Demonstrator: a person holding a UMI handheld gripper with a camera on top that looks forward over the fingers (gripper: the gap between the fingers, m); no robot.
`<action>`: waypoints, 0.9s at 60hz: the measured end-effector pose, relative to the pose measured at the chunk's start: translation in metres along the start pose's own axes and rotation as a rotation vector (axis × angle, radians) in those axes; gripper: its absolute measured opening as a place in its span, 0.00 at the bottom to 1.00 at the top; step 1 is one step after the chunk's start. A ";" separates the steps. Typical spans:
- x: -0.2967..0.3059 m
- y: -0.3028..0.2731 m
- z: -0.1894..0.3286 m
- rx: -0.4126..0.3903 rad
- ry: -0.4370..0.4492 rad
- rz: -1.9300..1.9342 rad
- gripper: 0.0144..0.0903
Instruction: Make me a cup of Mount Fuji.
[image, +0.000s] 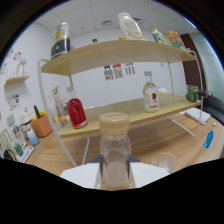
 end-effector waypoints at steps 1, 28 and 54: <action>0.000 0.004 0.002 -0.009 0.005 -0.012 0.30; -0.006 0.062 0.016 -0.114 -0.012 -0.173 0.34; -0.007 0.048 -0.033 -0.136 -0.030 -0.199 0.94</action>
